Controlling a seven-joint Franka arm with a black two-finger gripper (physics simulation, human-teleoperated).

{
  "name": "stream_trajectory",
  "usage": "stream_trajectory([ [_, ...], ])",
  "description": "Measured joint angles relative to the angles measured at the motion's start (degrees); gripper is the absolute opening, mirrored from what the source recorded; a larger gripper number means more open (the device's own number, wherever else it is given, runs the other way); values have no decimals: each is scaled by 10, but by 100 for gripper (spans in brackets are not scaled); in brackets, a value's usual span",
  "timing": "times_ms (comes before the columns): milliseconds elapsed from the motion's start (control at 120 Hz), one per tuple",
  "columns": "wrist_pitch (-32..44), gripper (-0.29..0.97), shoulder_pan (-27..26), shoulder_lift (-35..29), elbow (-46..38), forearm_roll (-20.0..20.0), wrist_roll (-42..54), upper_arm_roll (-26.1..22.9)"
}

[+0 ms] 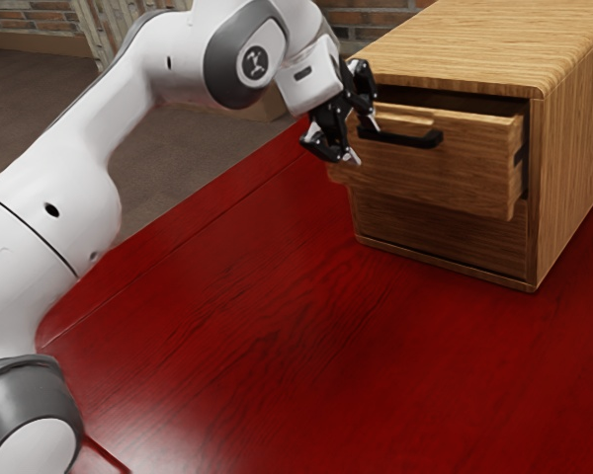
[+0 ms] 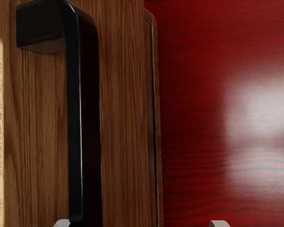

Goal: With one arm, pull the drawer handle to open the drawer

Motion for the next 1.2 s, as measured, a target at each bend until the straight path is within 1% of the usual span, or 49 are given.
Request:
stream_trajectory([
  [67, -6, 28, 0, -2, 0, 0, -4, 0],
  [183, -16, 22, 1, -6, 0, -1, -10, -2],
  [358, -25, 23, 2, -7, 0, -1, -19, -3],
  [483, -32, 14, 2, -13, 0, -1, -25, -4],
  [700, -50, 9, 8, -18, 0, -12, -35, -6],
  [942, -74, 13, 13, -24, 0, -21, -46, -10],
  [1008, -81, 12, 15, -25, 1, -21, -50, -11],
  [1083, -88, 22, 15, -25, 1, -22, -55, -11],
  [1100, -89, 16, 15, -26, 1, -22, -56, -12],
  [1142, -93, 25, 16, -26, 1, -22, -59, -13],
  [1167, -95, 17, 16, -27, 1, -22, -60, -13],
  [1200, -97, 14, 15, -28, 0, -23, -62, -13],
])
